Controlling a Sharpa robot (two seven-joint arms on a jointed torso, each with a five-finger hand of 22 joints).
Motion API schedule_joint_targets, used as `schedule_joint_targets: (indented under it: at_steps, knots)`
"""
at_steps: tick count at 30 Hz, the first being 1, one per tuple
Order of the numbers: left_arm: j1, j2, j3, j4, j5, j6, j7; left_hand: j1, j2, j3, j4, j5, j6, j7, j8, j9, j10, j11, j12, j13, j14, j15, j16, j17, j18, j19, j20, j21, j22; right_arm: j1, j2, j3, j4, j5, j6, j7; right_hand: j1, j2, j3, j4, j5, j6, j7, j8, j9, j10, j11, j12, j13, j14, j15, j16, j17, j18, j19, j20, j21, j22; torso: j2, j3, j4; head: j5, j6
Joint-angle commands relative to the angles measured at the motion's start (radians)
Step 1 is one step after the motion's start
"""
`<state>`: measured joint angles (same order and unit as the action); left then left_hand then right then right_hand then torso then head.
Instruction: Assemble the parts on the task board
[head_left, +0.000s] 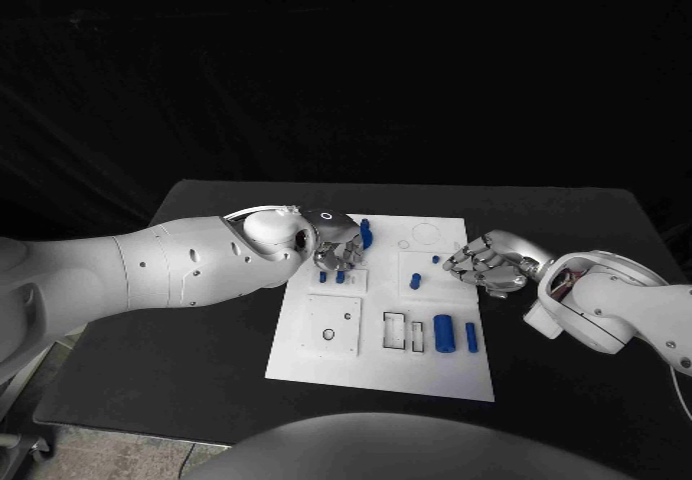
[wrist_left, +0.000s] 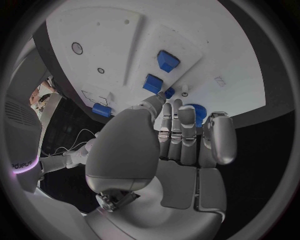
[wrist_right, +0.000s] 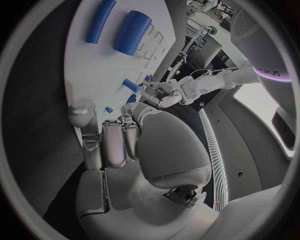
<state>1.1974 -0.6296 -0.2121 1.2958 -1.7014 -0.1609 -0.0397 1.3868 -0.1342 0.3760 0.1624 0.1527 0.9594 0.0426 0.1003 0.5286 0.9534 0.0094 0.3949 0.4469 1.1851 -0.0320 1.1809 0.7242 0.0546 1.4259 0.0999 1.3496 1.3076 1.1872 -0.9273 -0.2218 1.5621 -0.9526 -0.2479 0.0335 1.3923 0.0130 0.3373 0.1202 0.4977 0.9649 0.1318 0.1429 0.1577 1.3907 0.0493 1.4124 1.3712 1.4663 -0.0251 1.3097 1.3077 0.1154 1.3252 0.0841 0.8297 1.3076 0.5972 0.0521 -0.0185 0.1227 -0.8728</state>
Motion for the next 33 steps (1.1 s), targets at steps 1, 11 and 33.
schedule_joint_targets:
  at_steps: [1,11,33]
  knots:
    - [-0.001,0.005,0.0,-0.003,0.006,0.044,0.01,0.007,-0.001,0.006,0.0,0.003,-0.001,0.005,-0.007,-0.001,0.0,0.0,-0.008,-0.002,-0.006,-0.001,-0.004,-0.001,-0.001,-0.006,-0.001,-0.006,0.192,-0.001,0.001,0.0,0.0,0.002,0.013,0.001,-0.001,-0.003,0.006,0.001,0.005,0.005,0.001,0.002,0.001,-0.005,0.001,-0.007,0.024,0.018,0.004,-0.004,0.039,0.016,-0.008,-0.001,-0.006,0.074,0.0,-0.0001,0.0001,-0.001,0.0]
    - [-0.004,0.01,0.0,-0.012,0.001,0.072,0.001,0.015,0.0,0.019,-0.007,0.037,0.0,0.008,-0.01,-0.004,0.001,0.005,-0.023,-0.014,-0.008,0.003,-0.004,-0.003,-0.001,-0.007,-0.001,-0.007,0.191,-0.001,0.003,0.0,-0.001,0.003,0.015,0.001,-0.001,-0.003,0.006,0.001,0.005,0.005,0.001,0.002,0.001,-0.005,0.001,-0.007,0.024,0.018,0.004,-0.004,0.039,0.016,-0.008,-0.001,-0.006,0.074,0.0,0.0,0.0002,0.0,0.0]
    - [-0.01,0.038,0.0,-0.048,-0.018,0.056,-0.008,0.051,0.011,0.053,-0.054,0.081,0.002,0.009,-0.011,-0.006,0.01,0.004,-0.044,-0.034,-0.008,0.001,0.0,-0.001,-0.001,-0.005,-0.003,-0.004,0.193,-0.001,0.003,0.0,-0.001,0.005,0.023,0.0,-0.001,-0.004,0.008,-0.001,0.005,0.006,0.001,0.002,0.001,-0.007,0.001,-0.008,0.022,0.017,0.004,-0.006,0.037,0.017,-0.009,0.0,-0.009,0.074,0.0,-0.0001,0.0001,0.001,0.0]
